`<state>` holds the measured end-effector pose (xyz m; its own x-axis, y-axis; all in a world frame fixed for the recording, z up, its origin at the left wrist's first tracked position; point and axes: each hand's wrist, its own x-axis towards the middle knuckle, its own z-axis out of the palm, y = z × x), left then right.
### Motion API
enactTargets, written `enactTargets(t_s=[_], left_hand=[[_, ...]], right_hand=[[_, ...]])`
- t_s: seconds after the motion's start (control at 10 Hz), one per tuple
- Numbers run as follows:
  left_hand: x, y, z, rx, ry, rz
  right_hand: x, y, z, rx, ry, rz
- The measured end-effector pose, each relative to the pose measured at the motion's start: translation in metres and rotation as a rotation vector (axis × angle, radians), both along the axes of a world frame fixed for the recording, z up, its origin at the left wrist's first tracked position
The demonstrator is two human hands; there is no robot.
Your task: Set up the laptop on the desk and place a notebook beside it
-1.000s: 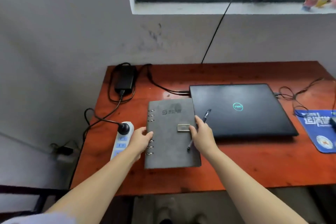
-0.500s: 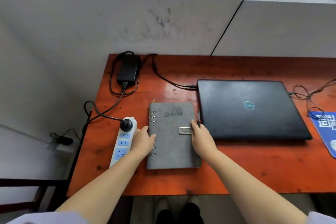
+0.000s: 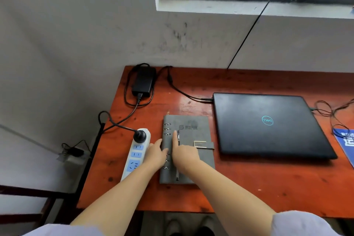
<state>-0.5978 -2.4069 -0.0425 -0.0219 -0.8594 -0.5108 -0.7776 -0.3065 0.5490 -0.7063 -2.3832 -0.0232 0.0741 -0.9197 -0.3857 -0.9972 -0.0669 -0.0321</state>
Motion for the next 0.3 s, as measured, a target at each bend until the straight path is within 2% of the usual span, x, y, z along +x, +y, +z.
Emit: enactTargets(t_s=[0.2,0.3], left_hand=[[0.0003,0.0027,-0.0039,-0.018,-0.003,0.02],[0.001,0.0061,-0.0042,-0.006,-0.016,0.031]], right_hand=[[-0.002,-0.0006,-0.0162,-0.075,0.0,0.013],[-0.0062,0.0027,-0.0085,-0.038,-0.125,-0.087]])
